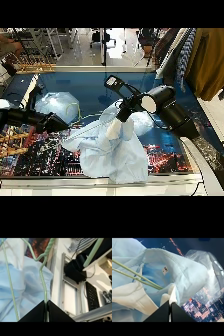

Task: Fold the clothes and pants, and hang the long-sleeved shirts on hangers.

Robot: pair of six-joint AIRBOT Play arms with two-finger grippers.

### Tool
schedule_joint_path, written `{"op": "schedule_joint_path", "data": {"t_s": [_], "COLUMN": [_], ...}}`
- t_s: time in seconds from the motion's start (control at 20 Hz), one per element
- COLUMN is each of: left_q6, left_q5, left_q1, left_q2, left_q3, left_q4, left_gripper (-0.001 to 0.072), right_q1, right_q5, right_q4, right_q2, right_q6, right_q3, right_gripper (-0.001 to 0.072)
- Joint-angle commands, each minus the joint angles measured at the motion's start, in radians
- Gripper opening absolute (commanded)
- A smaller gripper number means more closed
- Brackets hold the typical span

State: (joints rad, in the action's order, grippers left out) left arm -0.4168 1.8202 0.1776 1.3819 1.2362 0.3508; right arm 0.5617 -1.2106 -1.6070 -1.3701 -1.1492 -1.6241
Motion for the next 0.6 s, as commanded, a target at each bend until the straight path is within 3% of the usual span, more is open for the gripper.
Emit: {"op": "schedule_joint_path", "data": {"t_s": [0.0,0.55], "left_q6": [-0.017,-0.028], "left_q5": [0.031,0.031], "left_q1": [0.001,0.001], "left_q2": [0.000,0.001], "left_q3": [0.001,0.001], "left_q4": [-0.042,-0.057], "left_gripper": [0.0015,0.0016], "right_q1": [-0.001,-0.006], "right_q5": [0.003,0.023], "right_q4": [-0.022,-0.124], "right_q2": [0.000,-0.023], "right_q6": [0.019,0.018], "right_q3": [0.000,0.000], "right_gripper": [0.0026,0.0026]}}
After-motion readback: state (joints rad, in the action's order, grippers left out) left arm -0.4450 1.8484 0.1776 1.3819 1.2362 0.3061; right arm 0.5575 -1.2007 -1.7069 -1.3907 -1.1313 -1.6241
